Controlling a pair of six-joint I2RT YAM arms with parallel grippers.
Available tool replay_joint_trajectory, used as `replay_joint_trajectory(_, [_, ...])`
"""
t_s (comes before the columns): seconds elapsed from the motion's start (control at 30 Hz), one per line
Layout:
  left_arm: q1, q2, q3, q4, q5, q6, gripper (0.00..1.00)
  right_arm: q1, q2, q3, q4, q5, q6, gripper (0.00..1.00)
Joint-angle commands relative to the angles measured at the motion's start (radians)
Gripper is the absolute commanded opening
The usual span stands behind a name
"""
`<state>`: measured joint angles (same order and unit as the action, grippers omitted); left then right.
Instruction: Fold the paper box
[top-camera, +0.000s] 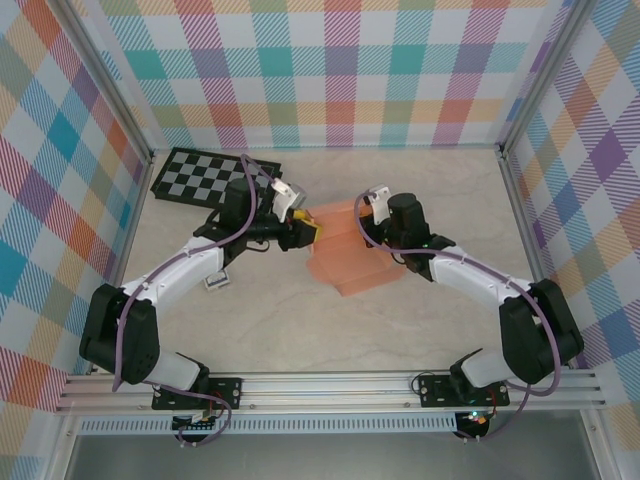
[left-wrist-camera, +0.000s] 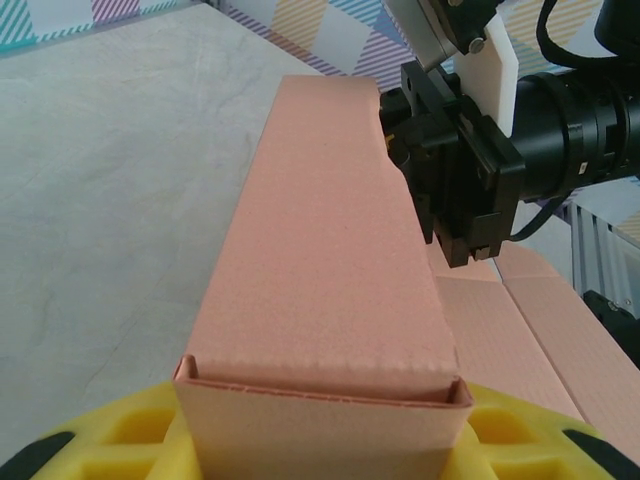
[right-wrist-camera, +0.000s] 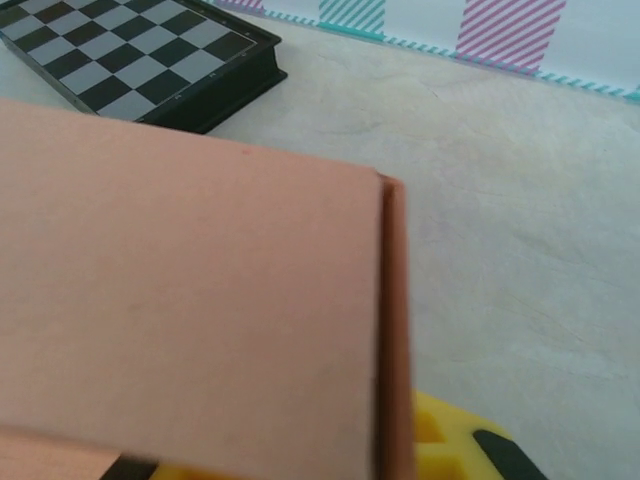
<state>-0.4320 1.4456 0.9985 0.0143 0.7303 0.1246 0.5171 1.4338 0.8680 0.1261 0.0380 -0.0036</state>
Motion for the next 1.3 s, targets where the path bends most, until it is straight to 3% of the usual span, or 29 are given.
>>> replay_joint_trajectory(0.0, [-0.025,-0.005,-0.012,0.043,0.058,-0.047,0.4,-0.014,0.029,0.055,-0.111,0.032,-0.161,0.08])
replay_joint_trajectory(0.07, [-0.022,-0.023,-0.019,0.048,0.059,-0.073,0.55,-0.044,0.027,0.068,-0.154,0.01,-0.221,0.05])
replay_joint_trajectory(0.1, [-0.021,-0.038,-0.025,0.054,0.06,-0.095,0.71,-0.065,0.021,0.074,-0.172,-0.006,-0.254,0.05])
replay_joint_trajectory(0.13, [-0.021,-0.054,-0.028,0.054,0.061,-0.116,0.99,-0.082,0.015,0.081,-0.188,-0.013,-0.297,0.05])
replay_joint_trajectory(0.33, [-0.012,-0.167,-0.045,0.007,0.057,-0.208,1.0,-0.148,0.025,0.19,-0.397,-0.091,-0.628,0.05])
replay_joint_trajectory(0.4, [0.004,-0.214,-0.052,-0.025,0.001,-0.225,1.0,-0.148,0.051,0.251,-0.522,-0.101,-0.757,0.06])
replay_joint_trajectory(0.47, [0.025,-0.237,-0.042,-0.1,-0.133,-0.289,1.0,-0.142,0.081,0.3,-0.633,-0.083,-0.869,0.07])
replay_joint_trajectory(0.57, [0.079,-0.214,-0.028,-0.202,-0.243,-0.374,1.0,-0.109,0.129,0.318,-0.737,0.004,-1.041,0.1])
replay_joint_trajectory(0.7, [0.116,-0.106,-0.012,-0.238,-0.232,-0.449,1.0,-0.048,0.13,0.285,-0.817,-0.069,-1.187,0.13])
replay_joint_trajectory(0.77, [0.119,-0.055,-0.007,-0.254,-0.224,-0.426,1.0,0.004,0.135,0.249,-0.8,-0.014,-1.254,0.13])
replay_joint_trajectory(0.87, [0.12,-0.032,-0.037,-0.233,-0.267,-0.417,1.0,0.075,0.193,0.232,-0.768,0.124,-1.284,0.13])
replay_joint_trajectory(1.27, [0.124,-0.039,-0.089,-0.28,-0.388,-0.389,1.0,0.226,0.491,0.353,-0.673,0.411,-1.258,0.19])
